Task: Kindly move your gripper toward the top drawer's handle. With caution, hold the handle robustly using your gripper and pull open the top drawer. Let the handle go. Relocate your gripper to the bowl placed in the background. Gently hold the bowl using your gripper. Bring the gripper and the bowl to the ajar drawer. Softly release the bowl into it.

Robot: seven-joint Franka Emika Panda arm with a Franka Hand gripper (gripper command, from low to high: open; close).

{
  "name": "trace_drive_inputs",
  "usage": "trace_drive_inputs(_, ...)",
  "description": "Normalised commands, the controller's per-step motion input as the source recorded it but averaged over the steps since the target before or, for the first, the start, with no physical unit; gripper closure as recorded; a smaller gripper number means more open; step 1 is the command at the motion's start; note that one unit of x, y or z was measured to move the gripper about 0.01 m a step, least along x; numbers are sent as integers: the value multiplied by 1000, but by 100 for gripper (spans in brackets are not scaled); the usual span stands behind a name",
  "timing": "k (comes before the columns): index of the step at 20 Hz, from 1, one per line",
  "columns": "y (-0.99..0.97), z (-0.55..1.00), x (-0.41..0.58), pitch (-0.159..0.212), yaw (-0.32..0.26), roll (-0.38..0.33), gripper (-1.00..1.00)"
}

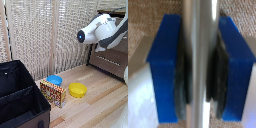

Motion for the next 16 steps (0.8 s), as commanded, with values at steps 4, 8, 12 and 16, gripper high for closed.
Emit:
trace_drive_inputs(4, 789, 134, 219, 0, -15, 49, 100)
trace_drive_inputs(8, 608, 163, 177, 0, -11, 55, 100)
trace_drive_inputs(12, 52, 8, 134, 12, 88, 15, -100)
trace_drive_inputs(16, 159, -73, 263, 12, 17, 53, -100)
